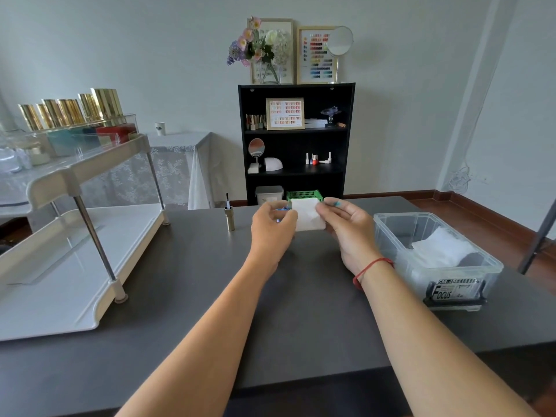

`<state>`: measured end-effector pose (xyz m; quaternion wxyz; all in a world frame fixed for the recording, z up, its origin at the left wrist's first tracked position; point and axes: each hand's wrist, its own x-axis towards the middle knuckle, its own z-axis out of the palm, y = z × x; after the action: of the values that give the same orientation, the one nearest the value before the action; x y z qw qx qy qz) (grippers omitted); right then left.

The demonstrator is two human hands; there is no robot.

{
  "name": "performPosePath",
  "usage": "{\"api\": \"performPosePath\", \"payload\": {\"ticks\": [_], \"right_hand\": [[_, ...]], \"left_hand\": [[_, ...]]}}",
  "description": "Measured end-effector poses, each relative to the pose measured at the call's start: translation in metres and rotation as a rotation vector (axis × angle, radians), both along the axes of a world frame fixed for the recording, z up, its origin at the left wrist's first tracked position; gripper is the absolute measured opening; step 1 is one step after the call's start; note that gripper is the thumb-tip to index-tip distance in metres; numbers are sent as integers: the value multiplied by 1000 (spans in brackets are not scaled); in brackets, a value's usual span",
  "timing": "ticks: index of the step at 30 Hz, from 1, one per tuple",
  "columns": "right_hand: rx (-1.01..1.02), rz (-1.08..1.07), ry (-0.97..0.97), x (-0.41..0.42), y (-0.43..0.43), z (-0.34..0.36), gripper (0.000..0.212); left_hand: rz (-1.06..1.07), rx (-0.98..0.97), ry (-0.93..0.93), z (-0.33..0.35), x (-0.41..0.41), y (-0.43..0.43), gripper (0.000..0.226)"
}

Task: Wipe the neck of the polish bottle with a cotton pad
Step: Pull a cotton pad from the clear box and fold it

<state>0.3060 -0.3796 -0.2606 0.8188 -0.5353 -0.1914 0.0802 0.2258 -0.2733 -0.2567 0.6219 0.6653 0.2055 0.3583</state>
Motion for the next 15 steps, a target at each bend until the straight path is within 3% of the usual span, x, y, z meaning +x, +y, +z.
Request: {"api": "performPosePath", "payload": {"ticks": [3,6,11,15], "right_hand": [[-3,14,-15,-1,0,0,14],[11,47,-11,-2,0,1,15],[83,138,35,-4,2,2,14],[165,93,125,-2,-1,6,12]], "left_hand": [[154,112,-59,1,-1,-2,28],[96,198,-19,0,-1,-5,43],[4,145,27,0,0,-6,17],[31,69,24,0,-2,-5,10]]}}
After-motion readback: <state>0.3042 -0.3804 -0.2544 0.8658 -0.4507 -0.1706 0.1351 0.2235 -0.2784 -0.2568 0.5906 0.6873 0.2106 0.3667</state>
